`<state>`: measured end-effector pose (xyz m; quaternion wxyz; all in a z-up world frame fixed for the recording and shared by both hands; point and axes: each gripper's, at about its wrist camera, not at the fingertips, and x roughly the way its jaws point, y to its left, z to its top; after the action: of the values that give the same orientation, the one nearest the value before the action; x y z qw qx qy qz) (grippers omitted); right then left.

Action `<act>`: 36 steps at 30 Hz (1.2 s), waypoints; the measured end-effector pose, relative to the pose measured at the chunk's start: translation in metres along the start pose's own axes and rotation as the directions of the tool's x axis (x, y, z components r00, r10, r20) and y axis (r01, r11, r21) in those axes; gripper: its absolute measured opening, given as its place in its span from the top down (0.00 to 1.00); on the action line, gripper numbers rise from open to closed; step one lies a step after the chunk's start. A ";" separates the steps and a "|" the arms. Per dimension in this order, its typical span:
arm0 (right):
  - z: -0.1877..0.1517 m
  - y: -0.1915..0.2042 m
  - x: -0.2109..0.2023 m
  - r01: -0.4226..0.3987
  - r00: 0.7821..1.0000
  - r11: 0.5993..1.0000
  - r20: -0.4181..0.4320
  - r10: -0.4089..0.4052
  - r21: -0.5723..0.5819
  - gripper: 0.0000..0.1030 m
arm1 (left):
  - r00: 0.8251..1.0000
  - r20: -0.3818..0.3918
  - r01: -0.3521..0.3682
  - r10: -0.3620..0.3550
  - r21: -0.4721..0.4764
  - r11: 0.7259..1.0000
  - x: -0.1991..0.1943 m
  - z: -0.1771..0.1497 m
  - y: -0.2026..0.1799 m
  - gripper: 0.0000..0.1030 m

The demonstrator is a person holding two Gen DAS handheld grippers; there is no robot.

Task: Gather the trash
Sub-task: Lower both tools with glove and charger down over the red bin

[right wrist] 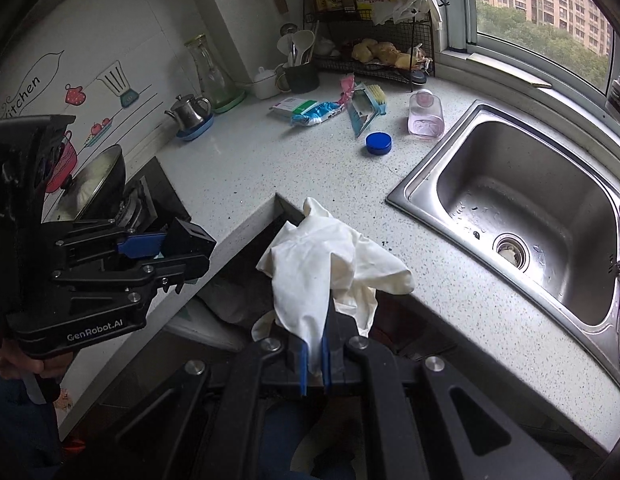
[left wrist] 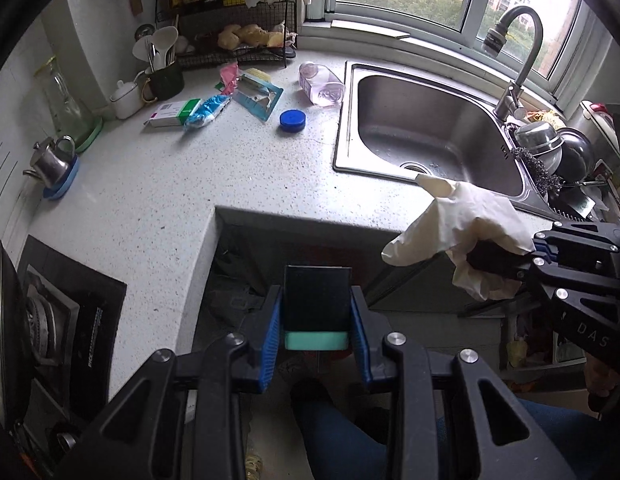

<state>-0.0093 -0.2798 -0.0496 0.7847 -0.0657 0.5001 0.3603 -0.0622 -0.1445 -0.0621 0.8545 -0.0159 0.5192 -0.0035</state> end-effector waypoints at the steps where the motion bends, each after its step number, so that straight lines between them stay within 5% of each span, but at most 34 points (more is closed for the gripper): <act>1: -0.005 -0.001 0.001 -0.003 1.000 1.000 -0.005 0.003 0.001 0.96 | 1.000 -0.007 -0.001 0.001 -0.002 1.000 0.002 -0.006 -0.004 0.72; 13: -0.055 -0.016 0.033 0.012 0.995 0.998 -0.102 -0.005 0.066 0.96 | 0.986 -0.163 0.037 -0.038 -0.010 0.999 0.067 -0.053 -0.027 0.72; 28: -0.109 -0.046 0.147 0.054 0.970 0.990 -0.240 -0.021 0.132 0.96 | 0.954 -0.283 0.090 -0.105 -0.065 0.994 0.225 -0.100 -0.017 0.72; 30: -0.117 -0.052 0.167 0.051 0.967 0.988 -0.253 -0.013 0.146 0.96 | 0.950 -0.293 0.097 -0.113 -0.068 0.993 0.250 -0.106 -0.014 0.79; 36: -0.137 -0.067 0.222 0.065 0.956 0.986 -0.293 -0.017 0.154 0.96 | 0.934 -0.339 0.092 -0.113 -0.078 0.993 0.328 -0.124 -0.003 0.80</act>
<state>-0.0153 -0.2814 -0.3186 0.7126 -0.0643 0.6362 0.2885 -0.0210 -0.1577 -0.4104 0.7490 -0.0681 0.6582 -0.0351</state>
